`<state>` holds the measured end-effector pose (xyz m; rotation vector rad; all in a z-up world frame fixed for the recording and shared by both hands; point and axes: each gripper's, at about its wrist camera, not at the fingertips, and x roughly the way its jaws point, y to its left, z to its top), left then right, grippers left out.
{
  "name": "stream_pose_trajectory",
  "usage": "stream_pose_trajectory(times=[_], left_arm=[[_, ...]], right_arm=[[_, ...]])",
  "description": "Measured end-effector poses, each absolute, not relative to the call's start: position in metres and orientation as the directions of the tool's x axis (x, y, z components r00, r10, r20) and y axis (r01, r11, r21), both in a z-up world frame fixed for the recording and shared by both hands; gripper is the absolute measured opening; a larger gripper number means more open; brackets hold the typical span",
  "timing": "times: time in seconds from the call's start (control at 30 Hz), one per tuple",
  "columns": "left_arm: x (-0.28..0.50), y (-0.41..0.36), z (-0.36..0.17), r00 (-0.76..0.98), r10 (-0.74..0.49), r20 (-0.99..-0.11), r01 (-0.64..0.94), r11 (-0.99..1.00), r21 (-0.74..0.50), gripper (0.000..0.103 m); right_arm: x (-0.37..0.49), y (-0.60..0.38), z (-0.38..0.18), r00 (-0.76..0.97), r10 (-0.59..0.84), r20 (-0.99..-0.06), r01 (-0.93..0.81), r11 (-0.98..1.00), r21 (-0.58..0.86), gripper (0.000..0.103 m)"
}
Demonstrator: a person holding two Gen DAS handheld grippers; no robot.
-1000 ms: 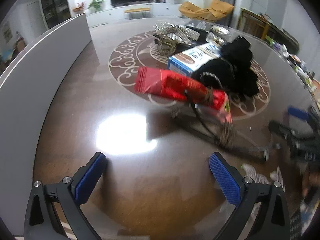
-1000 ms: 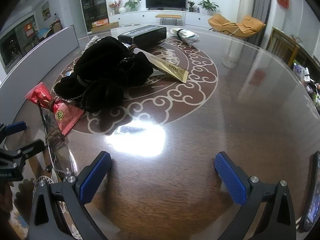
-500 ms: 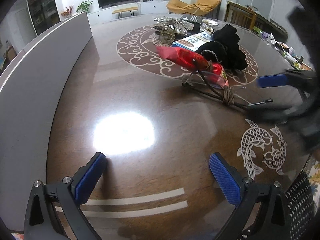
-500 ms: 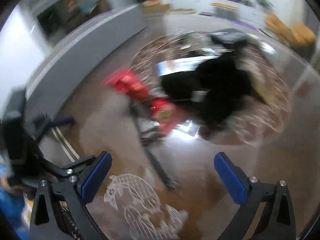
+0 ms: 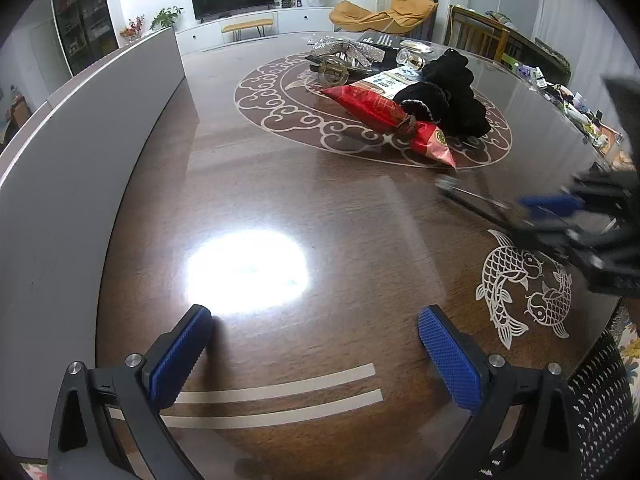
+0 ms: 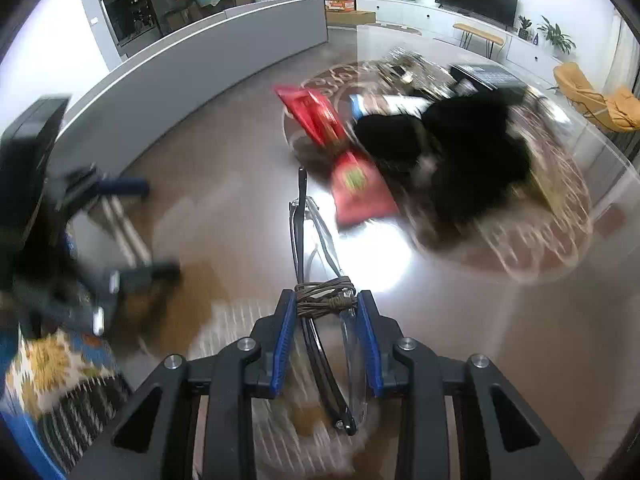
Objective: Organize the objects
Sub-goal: 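Grasp the string-tied glasses with the right tool and lift them, then hold the glasses in the right tool while the left tool approaches the red snack packet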
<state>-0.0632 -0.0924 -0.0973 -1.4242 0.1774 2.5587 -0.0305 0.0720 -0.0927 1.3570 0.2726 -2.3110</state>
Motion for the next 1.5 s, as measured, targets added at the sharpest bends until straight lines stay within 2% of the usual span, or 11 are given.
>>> stream_pose_trajectory(times=[0.2, 0.3, 0.37, 0.43, 0.5, 0.67, 0.97, 1.2, 1.43, 1.5], left_arm=[[-0.076, -0.076, -0.095, -0.456, 0.138, -0.879, -0.254, -0.967, -0.021, 0.103], [-0.087, -0.066, -0.083, -0.456, 0.25, -0.854, -0.226, -0.961, -0.16, 0.103], [-0.096, -0.055, -0.069, -0.495, 0.314, -0.81, -0.195, -0.949, -0.249, 0.103], [-0.105, -0.043, -0.06, -0.535, 0.33, -0.778, -0.176, -0.944, -0.279, 0.103], [-0.121, -0.026, -0.061, -0.571, 0.282, -0.771, -0.135, -0.958, -0.251, 0.103], [-0.16, -0.012, -0.09, -0.523, 0.14, -0.841, -0.038, -0.989, -0.141, 0.103], [-0.124, -0.075, -0.091, -0.498, 0.179, -0.849, -0.09, -0.984, -0.156, 0.103], [-0.143, -0.041, -0.08, -0.509, 0.314, -0.802, -0.158, -0.95, -0.271, 0.103], [-0.185, -0.014, -0.092, -0.536, 0.131, -0.834, -0.037, -0.991, -0.132, 0.103], [-0.183, -0.02, -0.093, -0.518, 0.151, -0.842, -0.071, -0.989, -0.133, 0.103]], right_arm=[[-0.017, 0.141, -0.098, -0.516, -0.117, -0.849, 0.241, -0.971, -0.013, 0.032], [-0.024, 0.166, -0.098, -0.559, -0.071, -0.826, 0.111, -0.994, 0.01, 0.032], [-0.026, 0.168, -0.096, -0.579, -0.062, -0.813, 0.09, -0.996, 0.012, 0.032], [-0.024, 0.164, -0.092, -0.588, -0.057, -0.807, 0.092, -0.996, 0.003, 0.034], [-0.02, 0.157, -0.092, -0.6, -0.059, -0.798, 0.1, -0.995, -0.002, 0.035], [-0.02, 0.164, -0.096, -0.619, -0.087, -0.781, 0.093, -0.995, 0.038, 0.035], [-0.03, 0.165, -0.106, -0.646, -0.087, -0.759, 0.114, -0.993, 0.018, 0.039], [-0.034, 0.161, -0.108, -0.642, -0.088, -0.761, 0.136, -0.991, 0.0, 0.047], [-0.035, 0.163, -0.109, -0.642, -0.093, -0.761, 0.137, -0.99, 0.005, 0.047], [-0.035, 0.163, -0.109, -0.642, -0.093, -0.761, 0.138, -0.99, 0.005, 0.047]])
